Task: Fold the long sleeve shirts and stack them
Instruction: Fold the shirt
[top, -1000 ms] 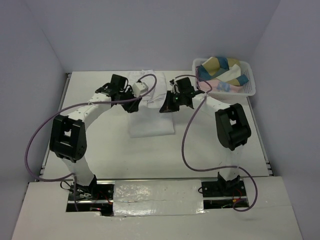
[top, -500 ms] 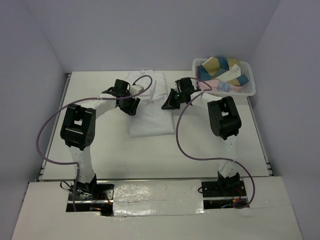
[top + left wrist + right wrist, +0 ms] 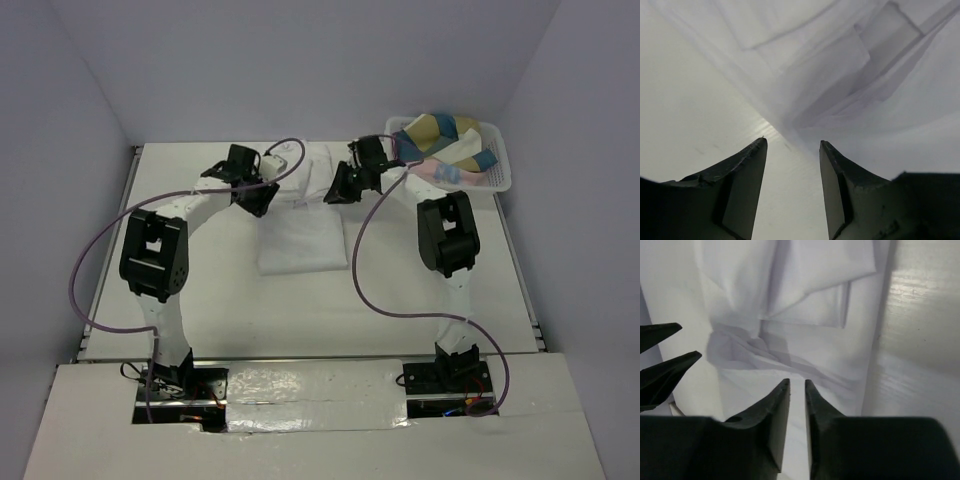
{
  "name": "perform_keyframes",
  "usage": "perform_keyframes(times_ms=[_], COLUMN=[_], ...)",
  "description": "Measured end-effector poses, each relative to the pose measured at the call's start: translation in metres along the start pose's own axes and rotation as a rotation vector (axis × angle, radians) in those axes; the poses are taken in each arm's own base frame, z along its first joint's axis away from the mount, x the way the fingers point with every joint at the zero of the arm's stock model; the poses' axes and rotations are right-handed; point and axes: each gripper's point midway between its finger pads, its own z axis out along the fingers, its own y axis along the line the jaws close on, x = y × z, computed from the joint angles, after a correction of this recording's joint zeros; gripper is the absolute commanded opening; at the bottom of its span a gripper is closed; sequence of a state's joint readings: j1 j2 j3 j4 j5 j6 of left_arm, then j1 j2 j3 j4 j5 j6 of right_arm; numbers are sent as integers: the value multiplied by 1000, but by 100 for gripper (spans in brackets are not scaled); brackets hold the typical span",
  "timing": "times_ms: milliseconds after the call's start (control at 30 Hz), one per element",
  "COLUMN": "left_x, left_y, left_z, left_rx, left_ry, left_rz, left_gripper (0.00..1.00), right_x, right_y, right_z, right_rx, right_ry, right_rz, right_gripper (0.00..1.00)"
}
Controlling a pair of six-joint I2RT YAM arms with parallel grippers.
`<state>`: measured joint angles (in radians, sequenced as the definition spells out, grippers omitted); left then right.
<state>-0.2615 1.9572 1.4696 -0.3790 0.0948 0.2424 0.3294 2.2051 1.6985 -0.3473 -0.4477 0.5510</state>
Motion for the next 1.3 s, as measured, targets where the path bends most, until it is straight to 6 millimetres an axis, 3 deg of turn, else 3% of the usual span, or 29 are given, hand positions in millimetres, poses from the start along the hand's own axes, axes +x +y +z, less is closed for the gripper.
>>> perform_keyframes(times_ms=[133, 200, 300, 367, 500, 600, 733, 933, 1067, 1300], left_x=[-41, -50, -35, -3, 70, 109, 109, 120, 108, 103], left_y=[10, 5, -25, -58, -109, -128, -131, -120, -113, -108], left_z=[-42, -68, -99, -105, -89, -77, -70, -48, -39, -34], left_rx=[-29, -25, 18, 97, 259, 336, 320, 261, 190, 132], left_ry=[-101, -146, -173, -145, -32, 44, 30, 71, 54, 29], left_rz=[140, 251, 494, 665, 904, 999, 1071, 1109, 1106, 1094], left_gripper=[60, 60, 61, 62, 64, 65, 66, 64, 61, 55], right_x=[-17, -15, 6, 28, 86, 130, 159, 160, 162, 162], right_y=[24, 35, 43, 36, 1, -28, -42, -39, -37, -32], right_z=[-44, -73, -112, -124, -114, -99, -89, -74, -69, -60], right_rx=[14, 13, 7, 8, 47, 82, 88, 39, 15, -34], right_ry=[-70, -105, -122, -104, 16, 128, 199, 199, 203, 217], right_rz=[-88, -123, -145, -137, -63, 21, 90, 114, 135, 163], right_gripper=[55, 60, 67, 68, 69, 70, 70, 70, 69, 56])
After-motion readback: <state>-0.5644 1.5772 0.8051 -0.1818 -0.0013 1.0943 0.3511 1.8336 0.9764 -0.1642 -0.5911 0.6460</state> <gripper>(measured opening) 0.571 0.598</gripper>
